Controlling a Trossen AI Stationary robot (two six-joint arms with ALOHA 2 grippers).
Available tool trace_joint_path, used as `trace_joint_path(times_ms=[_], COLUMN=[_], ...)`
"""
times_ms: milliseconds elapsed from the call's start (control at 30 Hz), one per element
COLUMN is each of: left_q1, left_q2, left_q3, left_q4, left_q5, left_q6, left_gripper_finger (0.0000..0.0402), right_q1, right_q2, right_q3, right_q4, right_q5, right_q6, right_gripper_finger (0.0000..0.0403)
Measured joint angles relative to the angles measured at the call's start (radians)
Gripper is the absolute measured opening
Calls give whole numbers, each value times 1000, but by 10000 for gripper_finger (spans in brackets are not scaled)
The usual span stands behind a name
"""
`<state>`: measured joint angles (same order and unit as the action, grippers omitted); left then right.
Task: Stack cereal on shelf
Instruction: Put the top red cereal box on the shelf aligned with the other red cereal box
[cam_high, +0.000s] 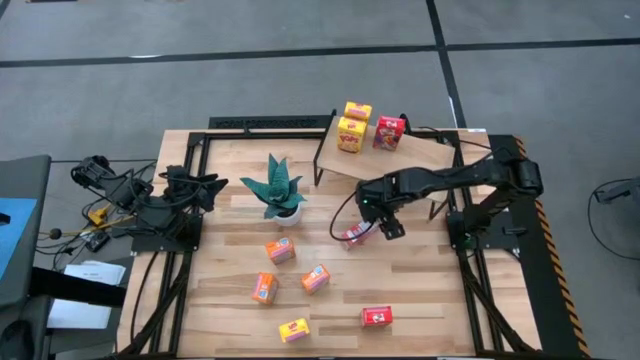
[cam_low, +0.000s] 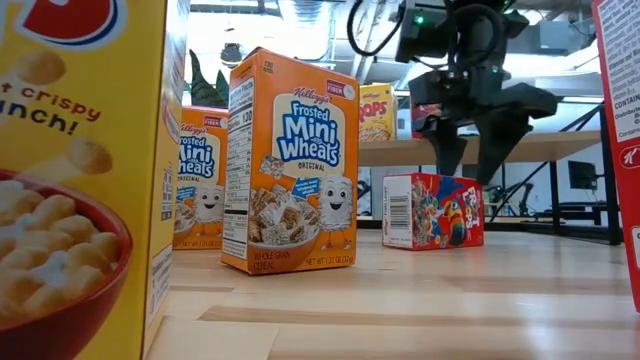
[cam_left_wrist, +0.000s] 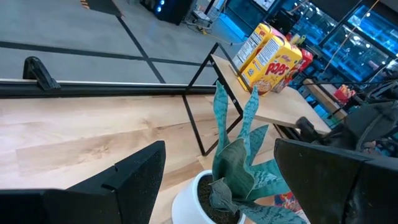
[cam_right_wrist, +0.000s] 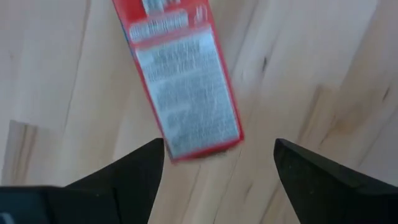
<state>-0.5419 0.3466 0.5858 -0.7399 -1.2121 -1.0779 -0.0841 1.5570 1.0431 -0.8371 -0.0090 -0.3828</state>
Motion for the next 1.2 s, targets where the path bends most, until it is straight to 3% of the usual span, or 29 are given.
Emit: trace_joint_path(times_ms=[400, 500, 767, 1033, 1200], left_q1=[0, 0, 0, 1, 1], left_q2=[0, 0, 0, 0, 0], left_q3=[0, 0, 0, 0, 0], left_q4=[-13, -13, -14, -14, -14], left_q5=[-4, -5, -5, -6, -5], left_q6=[-8, -8, -5, -7, -7], left_gripper_finger=[293, 293, 293, 293, 293], right_q1=[26, 40, 72, 89, 97], right_q2=[44, 71, 92, 78, 78], right_q3=[1, -9, -7, -3, -3], right_q4=[48, 49, 26, 40, 29], right_q5=[-12, -72, -55, -48, -47], right_q6=[-48, -41, 7, 76, 107], right_gripper_finger=[317, 313, 299, 265, 220])
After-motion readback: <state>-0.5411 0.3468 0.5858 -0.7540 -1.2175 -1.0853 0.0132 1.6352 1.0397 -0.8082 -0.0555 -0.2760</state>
